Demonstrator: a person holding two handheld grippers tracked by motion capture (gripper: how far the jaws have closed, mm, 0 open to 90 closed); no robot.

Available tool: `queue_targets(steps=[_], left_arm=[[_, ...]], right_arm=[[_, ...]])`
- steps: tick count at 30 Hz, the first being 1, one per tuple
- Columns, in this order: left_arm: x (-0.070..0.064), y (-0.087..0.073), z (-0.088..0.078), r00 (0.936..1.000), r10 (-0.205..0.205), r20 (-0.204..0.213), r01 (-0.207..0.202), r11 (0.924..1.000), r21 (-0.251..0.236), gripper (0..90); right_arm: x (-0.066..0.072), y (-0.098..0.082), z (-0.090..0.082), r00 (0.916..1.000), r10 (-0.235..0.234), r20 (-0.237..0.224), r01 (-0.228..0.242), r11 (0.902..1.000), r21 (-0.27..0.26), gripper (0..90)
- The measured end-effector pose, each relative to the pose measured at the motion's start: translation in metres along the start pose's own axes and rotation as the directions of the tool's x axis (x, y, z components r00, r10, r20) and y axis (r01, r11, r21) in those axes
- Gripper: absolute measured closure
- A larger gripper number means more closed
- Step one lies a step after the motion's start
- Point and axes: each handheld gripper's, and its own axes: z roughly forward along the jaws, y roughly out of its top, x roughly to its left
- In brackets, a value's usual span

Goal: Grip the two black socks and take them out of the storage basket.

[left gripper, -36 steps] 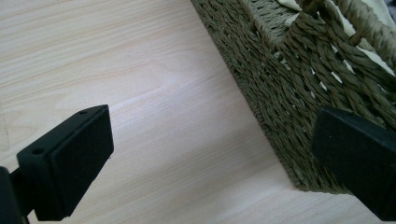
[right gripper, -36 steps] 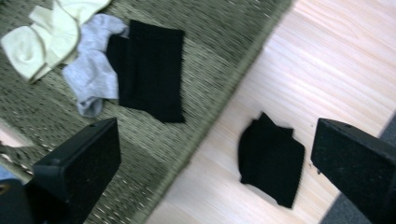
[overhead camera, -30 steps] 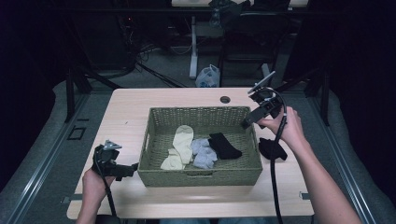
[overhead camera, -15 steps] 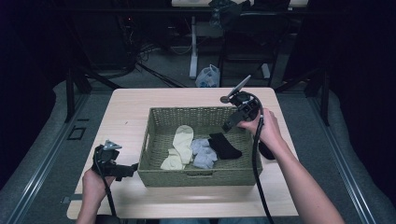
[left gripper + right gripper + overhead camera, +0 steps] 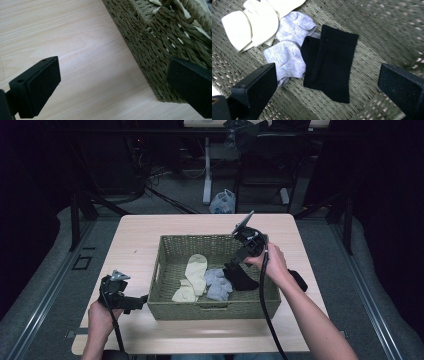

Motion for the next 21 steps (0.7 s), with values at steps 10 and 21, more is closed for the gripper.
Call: queue_targets(steps=[10, 21], left_arm=[[0.000, 0.000, 0.000, 1.0000, -0.002, -0.002, 0.002, 1.0000, 0.000, 0.0], [0.000, 0.000, 0.000, 1.0000, -0.003, 0.002, 0.003, 1.0000, 0.001, 0.0]], right_arm=[[0.005, 0.004, 0.031, 1.0000, 0.002, -0.009, -0.002, 0.9997, 0.025, 13.3], [0.004, 0.006, 0.061, 0.9995, 0.029, -0.012, -0.028, 0.9969, 0.074, 20.6]])
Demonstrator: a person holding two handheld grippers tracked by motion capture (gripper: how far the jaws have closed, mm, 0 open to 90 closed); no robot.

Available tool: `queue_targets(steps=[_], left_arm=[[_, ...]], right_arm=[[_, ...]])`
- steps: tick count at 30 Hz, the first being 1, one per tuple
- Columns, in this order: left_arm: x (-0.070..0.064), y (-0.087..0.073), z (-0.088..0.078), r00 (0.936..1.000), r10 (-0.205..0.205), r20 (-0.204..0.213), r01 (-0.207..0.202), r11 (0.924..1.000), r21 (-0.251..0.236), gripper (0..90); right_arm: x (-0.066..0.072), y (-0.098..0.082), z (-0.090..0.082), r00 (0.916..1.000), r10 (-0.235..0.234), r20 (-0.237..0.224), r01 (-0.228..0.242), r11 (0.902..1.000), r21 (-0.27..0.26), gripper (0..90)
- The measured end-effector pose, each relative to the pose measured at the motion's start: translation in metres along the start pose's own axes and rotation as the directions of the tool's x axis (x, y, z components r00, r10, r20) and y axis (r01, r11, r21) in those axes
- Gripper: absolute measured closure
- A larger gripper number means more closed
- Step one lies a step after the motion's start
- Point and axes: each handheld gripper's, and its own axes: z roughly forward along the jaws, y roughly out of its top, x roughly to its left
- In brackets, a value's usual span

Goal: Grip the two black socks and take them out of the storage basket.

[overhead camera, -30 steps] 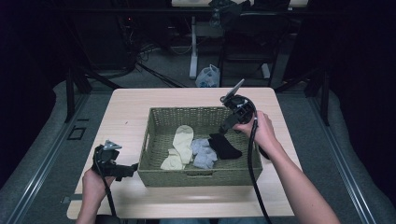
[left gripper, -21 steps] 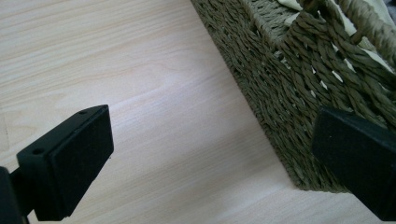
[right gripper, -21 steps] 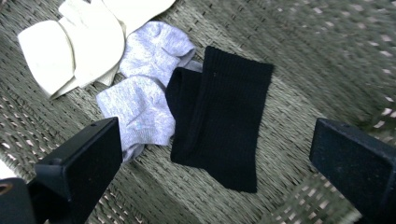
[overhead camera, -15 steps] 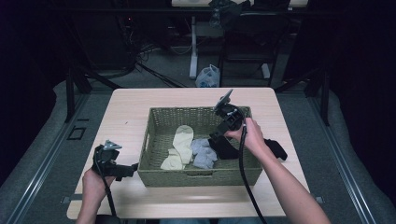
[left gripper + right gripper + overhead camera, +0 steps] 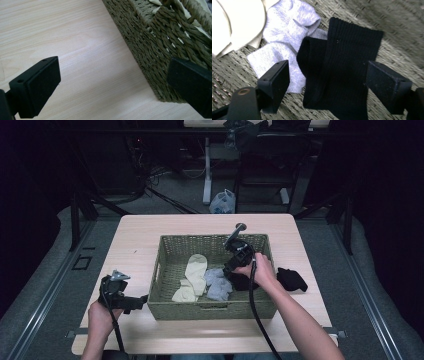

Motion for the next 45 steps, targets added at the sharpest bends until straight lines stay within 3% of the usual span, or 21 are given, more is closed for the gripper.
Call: queue_targets(steps=[3, 5, 6, 8, 9, 11, 12, 15, 17, 18, 19, 20, 22, 23, 24, 27, 31, 35, 36, 45], left_arm=[[0.000, 0.000, 0.000, 1.0000, 0.001, -0.001, -0.001, 1.0000, 0.000, 0.0], [0.000, 0.000, 0.000, 1.0000, 0.001, -0.001, -0.001, 1.0000, 0.000, 0.0], [0.000, 0.000, 0.000, 1.0000, 0.002, -0.001, -0.002, 1.0000, -0.001, 0.0], [0.000, 0.000, 0.000, 1.0000, 0.002, -0.001, -0.002, 1.0000, 0.000, 0.0], [0.000, 0.000, 0.000, 1.0000, 0.001, -0.001, -0.001, 1.0000, -0.001, 0.0], [0.000, 0.000, 0.000, 1.0000, 0.001, -0.001, -0.001, 1.0000, 0.000, 0.0], [0.000, 0.000, 0.000, 1.0000, 0.002, -0.001, -0.002, 1.0000, 0.000, 0.0], [0.000, 0.000, 0.000, 1.0000, 0.001, -0.002, -0.001, 1.0000, -0.001, 0.0], [0.000, 0.000, 0.000, 1.0000, 0.001, -0.001, -0.001, 1.0000, -0.001, 0.0], [0.000, 0.000, 0.000, 1.0000, 0.001, -0.001, -0.001, 1.0000, -0.001, 0.0], [0.000, 0.000, 0.000, 1.0000, 0.001, -0.001, -0.001, 1.0000, -0.002, 0.0], [0.000, 0.000, 0.000, 1.0000, 0.002, -0.001, -0.002, 1.0000, -0.002, 0.0], [0.000, 0.000, 0.001, 0.9999, -0.001, -0.011, 0.000, 1.0000, -0.010, 0.0], [0.000, 0.000, 0.000, 1.0000, 0.002, -0.001, -0.002, 1.0000, 0.000, 0.0], [0.000, 0.000, 0.000, 1.0000, 0.002, -0.001, -0.002, 1.0000, 0.000, 0.0], [0.000, 0.000, 0.000, 1.0000, 0.002, -0.003, -0.002, 1.0000, -0.001, 0.0], [0.000, 0.000, 0.000, 1.0000, 0.002, -0.002, -0.002, 1.0000, -0.001, 0.0], [-0.001, 0.000, 0.000, 1.0000, 0.001, -0.003, -0.001, 1.0000, -0.003, 0.0], [-0.001, 0.000, 0.000, 1.0000, 0.001, -0.002, -0.001, 1.0000, -0.001, 0.0], [-0.001, 0.000, 0.000, 1.0000, 0.003, -0.003, -0.003, 1.0000, -0.005, 0.0]], right_arm=[[-0.001, 0.001, 0.006, 1.0000, -0.003, 0.000, 0.003, 0.9997, 0.023, 25.4], [0.000, 0.001, 0.012, 0.9996, 0.027, -0.005, -0.027, 0.9996, -0.005, 27.1], [-0.001, 0.002, 0.011, 1.0000, 0.007, 0.002, -0.007, 0.9996, 0.027, 29.3], [-0.001, 0.002, 0.015, 0.9996, 0.029, -0.003, -0.029, 0.9995, 0.013, 35.5], [-0.001, 0.002, 0.016, 0.9999, 0.016, 0.000, -0.016, 0.9997, 0.019, 37.1], [-0.003, 0.004, 0.016, 1.0000, -0.005, 0.005, 0.005, 0.9984, 0.056, 45.0], [-0.003, 0.004, 0.018, 1.0000, 0.008, 0.005, -0.008, 0.9982, 0.060, 47.0], [-0.002, 0.002, 0.021, 0.9991, 0.042, -0.009, -0.041, 0.9985, 0.035, 60.3], [-0.005, 0.003, 0.019, 0.9997, 0.021, -0.009, -0.020, 0.9977, 0.065, 71.6], [-0.004, 0.001, 0.021, 0.9980, 0.058, -0.024, -0.057, 0.9979, 0.029, 76.1], [-0.007, 0.001, 0.019, 0.9988, 0.041, -0.027, -0.039, 0.9981, 0.048, 78.4], [-0.007, 0.000, 0.019, 0.9972, 0.066, -0.036, -0.065, 0.9976, 0.026, 79.1], [-0.008, -0.002, 0.015, 0.9970, 0.066, -0.040, -0.065, 0.9975, 0.026, 79.6], [-0.013, 0.001, 0.007, 0.9997, -0.009, -0.022, 0.011, 0.9948, 0.102, 79.7], [-0.013, 0.000, 0.004, 0.9997, -0.009, -0.021, 0.011, 0.9951, 0.098, 79.7], [-0.010, -0.007, 0.001, 0.9971, 0.068, -0.035, -0.068, 0.9977, -0.001, 79.9], [-0.014, -0.011, -0.018, 0.9987, 0.042, -0.030, -0.042, 0.9991, 0.002, 80.0], [-0.015, -0.017, -0.033, 0.9976, 0.056, -0.041, -0.058, 0.9973, -0.045, 80.0], [-0.016, -0.017, -0.039, 0.9985, 0.039, -0.038, -0.040, 0.9986, -0.034, 80.1], [-0.015, -0.024, -0.071, 0.9988, 0.027, -0.041, -0.030, 0.9958, -0.087, 80.0]])
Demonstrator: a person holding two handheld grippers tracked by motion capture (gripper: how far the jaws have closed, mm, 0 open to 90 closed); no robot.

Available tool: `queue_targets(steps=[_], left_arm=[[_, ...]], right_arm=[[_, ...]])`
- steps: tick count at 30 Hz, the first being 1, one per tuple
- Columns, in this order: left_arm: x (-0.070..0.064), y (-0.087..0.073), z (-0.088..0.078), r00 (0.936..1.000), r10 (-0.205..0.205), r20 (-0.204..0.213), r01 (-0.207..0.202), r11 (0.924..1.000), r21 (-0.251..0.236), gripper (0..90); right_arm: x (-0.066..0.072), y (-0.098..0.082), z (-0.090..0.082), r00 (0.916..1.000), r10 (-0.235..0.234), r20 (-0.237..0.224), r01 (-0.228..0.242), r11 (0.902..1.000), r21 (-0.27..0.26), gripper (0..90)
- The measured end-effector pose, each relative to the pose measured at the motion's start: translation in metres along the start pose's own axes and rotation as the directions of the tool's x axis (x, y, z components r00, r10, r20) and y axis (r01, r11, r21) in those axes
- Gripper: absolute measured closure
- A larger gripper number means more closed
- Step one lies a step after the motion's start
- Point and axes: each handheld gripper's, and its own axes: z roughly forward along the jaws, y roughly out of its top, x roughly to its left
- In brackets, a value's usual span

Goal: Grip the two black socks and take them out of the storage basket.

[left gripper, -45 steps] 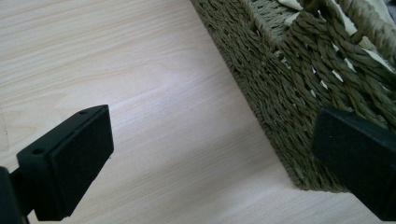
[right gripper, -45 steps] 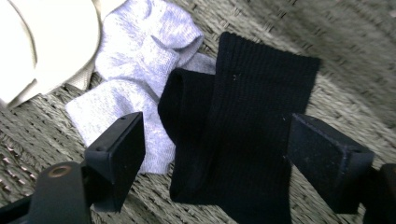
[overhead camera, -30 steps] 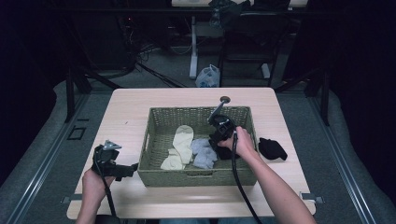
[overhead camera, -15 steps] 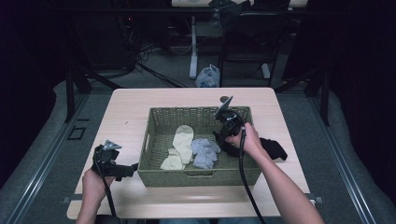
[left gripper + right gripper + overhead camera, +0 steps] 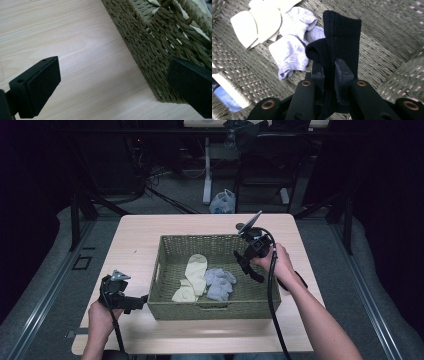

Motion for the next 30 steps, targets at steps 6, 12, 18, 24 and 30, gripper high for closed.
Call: queue_targets(steps=[6, 12, 18, 24, 30], left_arm=[[0.000, 0.000, 0.000, 1.0000, -0.003, -0.004, 0.003, 1.0000, -0.005, 0.0], [0.000, 0.000, 0.000, 1.0000, -0.003, -0.008, 0.003, 1.0000, -0.001, 0.0], [0.000, 0.000, 0.000, 0.9999, -0.005, -0.011, 0.005, 1.0000, 0.002, 0.0], [0.000, 0.000, 0.001, 0.9998, -0.005, -0.017, 0.005, 1.0000, -0.004, 0.0], [0.001, 0.000, 0.000, 1.0000, -0.006, -0.008, 0.006, 1.0000, 0.002, 0.0]], right_arm=[[0.002, 0.001, -0.017, 1.0000, -0.004, -0.007, 0.004, 0.9997, -0.024, 79.9], [0.005, 0.003, -0.036, 0.9998, -0.020, -0.008, 0.020, 0.9985, -0.050, 79.8], [0.009, 0.005, -0.053, 0.9993, -0.036, -0.012, 0.035, 0.9960, -0.083, 79.7], [0.011, 0.005, -0.070, 0.9992, -0.036, -0.015, 0.034, 0.9924, -0.118, 79.6], [0.011, 0.002, -0.089, 0.9992, -0.038, -0.011, 0.035, 0.9883, -0.148, 79.3]])
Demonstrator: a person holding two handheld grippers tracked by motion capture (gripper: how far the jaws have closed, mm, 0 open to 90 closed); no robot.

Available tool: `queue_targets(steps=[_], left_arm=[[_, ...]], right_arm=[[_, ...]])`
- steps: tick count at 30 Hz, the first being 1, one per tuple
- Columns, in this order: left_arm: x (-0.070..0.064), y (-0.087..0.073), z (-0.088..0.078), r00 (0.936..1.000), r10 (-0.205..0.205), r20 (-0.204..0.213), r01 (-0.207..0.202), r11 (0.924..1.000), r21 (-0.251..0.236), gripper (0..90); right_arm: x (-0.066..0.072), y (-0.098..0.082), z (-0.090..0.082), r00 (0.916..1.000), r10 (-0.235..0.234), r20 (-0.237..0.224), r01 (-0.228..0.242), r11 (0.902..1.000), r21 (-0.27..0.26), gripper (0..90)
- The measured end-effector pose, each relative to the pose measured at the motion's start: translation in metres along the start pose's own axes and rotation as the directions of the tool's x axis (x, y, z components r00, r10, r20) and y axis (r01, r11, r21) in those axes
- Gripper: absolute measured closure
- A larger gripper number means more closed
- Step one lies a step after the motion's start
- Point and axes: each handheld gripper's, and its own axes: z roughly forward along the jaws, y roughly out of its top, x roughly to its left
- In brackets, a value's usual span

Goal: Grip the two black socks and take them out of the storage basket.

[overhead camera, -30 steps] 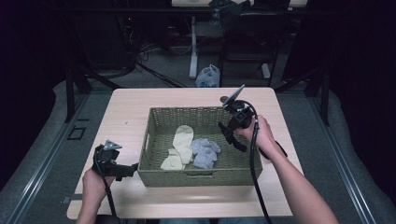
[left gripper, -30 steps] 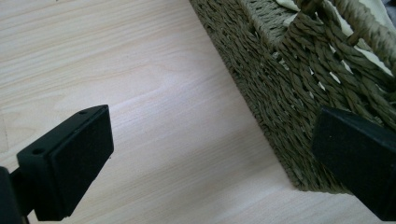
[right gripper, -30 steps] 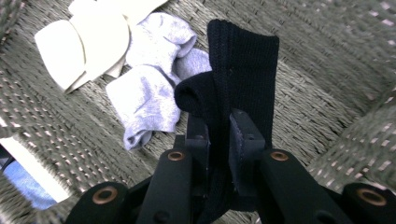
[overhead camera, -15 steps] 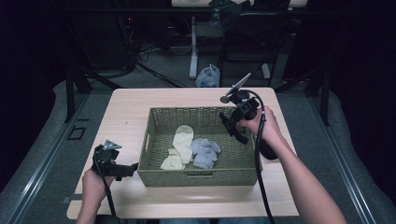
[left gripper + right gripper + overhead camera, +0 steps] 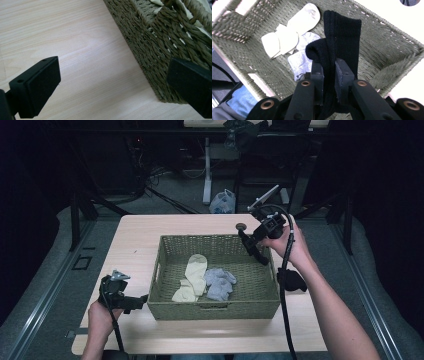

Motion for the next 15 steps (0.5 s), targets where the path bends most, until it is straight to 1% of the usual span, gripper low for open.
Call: queue_targets(steps=[3, 4, 7, 8, 11, 13, 15], left_arm=[[0.000, 0.000, 0.000, 1.0000, 0.000, -0.001, 0.000, 1.0000, -0.001, 0.0], [0.000, 0.000, 0.000, 1.0000, 0.000, 0.000, 0.000, 1.0000, -0.001, 0.0], [0.000, 0.000, 0.000, 1.0000, 0.000, 0.000, 0.000, 1.0000, -0.002, 0.0], [0.000, 0.000, 0.000, 1.0000, 0.000, 0.001, 0.000, 1.0000, -0.001, 0.0], [0.000, 0.000, 0.000, 1.0000, 0.000, 0.000, 0.000, 1.0000, -0.003, 0.0], [0.000, 0.000, 0.000, 1.0000, 0.001, 0.001, -0.001, 1.0000, -0.004, 0.0], [0.000, 0.000, 0.000, 1.0000, -0.002, 0.001, 0.002, 1.0000, -0.003, 0.0]], right_arm=[[-0.001, -0.003, -0.011, 0.9999, -0.002, 0.011, 0.002, 0.9999, -0.013, 79.3], [-0.002, -0.004, -0.014, 0.9999, 0.007, 0.015, -0.007, 0.9997, -0.025, 79.3], [-0.008, -0.008, -0.025, 0.9995, 0.003, 0.032, -0.002, 0.9998, -0.018, 79.3], [-0.010, -0.011, -0.028, 0.9992, 0.016, 0.037, -0.015, 0.9993, -0.036, 79.3], [-0.019, -0.017, -0.039, 0.9982, 0.030, 0.053, -0.028, 0.9988, -0.041, 79.3], [-0.025, -0.023, -0.044, 0.9968, 0.055, 0.058, -0.052, 0.9971, -0.055, 79.3], [-0.031, -0.028, -0.048, 0.9956, 0.068, 0.065, -0.064, 0.9965, -0.054, 79.3]])
